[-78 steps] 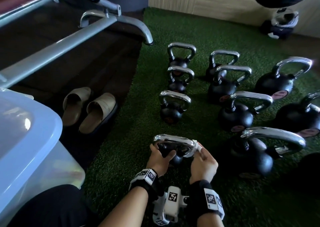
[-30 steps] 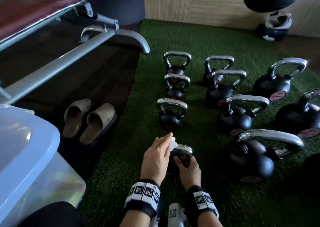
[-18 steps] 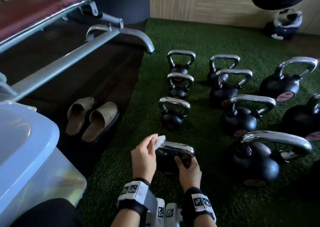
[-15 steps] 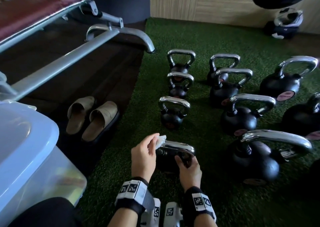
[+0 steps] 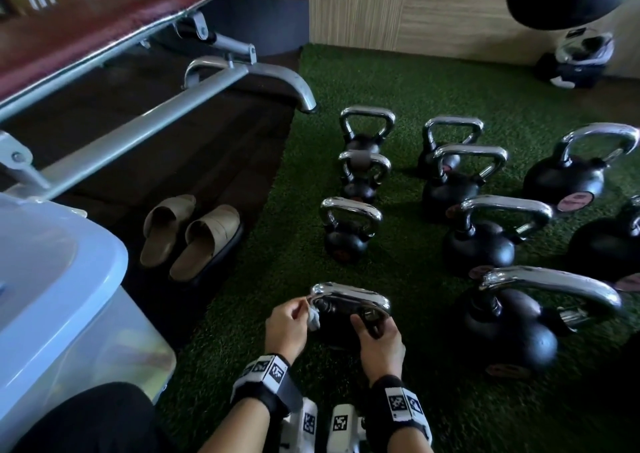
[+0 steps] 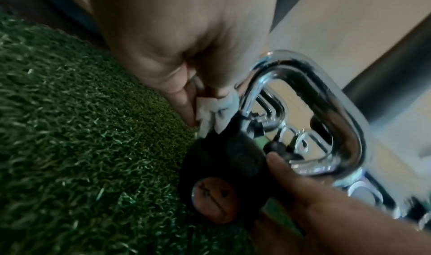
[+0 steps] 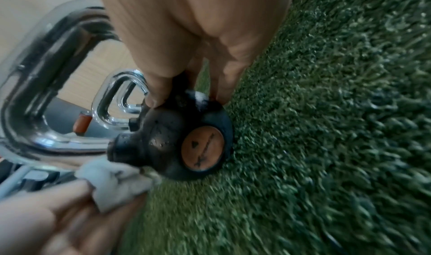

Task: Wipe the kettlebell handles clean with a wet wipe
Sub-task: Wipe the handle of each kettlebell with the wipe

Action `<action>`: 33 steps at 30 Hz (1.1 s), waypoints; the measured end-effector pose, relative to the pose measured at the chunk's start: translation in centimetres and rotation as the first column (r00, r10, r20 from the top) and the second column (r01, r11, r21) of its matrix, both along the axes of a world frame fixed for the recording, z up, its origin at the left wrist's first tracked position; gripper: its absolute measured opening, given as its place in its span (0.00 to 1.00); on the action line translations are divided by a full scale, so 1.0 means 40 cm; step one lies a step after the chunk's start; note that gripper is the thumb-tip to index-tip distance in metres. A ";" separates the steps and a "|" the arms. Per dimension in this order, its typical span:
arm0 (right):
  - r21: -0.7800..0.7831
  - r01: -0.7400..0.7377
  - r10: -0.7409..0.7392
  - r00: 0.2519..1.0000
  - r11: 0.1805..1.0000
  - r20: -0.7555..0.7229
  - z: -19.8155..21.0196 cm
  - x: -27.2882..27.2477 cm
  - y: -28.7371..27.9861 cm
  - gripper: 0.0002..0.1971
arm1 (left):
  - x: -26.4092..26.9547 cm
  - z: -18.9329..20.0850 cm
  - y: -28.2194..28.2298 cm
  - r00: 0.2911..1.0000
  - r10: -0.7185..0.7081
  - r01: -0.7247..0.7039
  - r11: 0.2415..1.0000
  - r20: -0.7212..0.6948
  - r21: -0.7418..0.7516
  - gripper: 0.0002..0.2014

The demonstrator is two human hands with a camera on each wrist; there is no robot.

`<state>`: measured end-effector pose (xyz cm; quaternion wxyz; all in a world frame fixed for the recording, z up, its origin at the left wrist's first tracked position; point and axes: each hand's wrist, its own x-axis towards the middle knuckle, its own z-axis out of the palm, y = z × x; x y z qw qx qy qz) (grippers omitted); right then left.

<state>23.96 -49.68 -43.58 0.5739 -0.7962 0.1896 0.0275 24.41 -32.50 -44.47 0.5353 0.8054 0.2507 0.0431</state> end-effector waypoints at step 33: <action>0.106 -0.261 0.276 0.946 0.959 -0.171 -0.143 0.075 -0.052 0.35 | 0.085 0.044 -0.084 1.000 -0.016 0.023 0.923 0.019 -0.385 0.07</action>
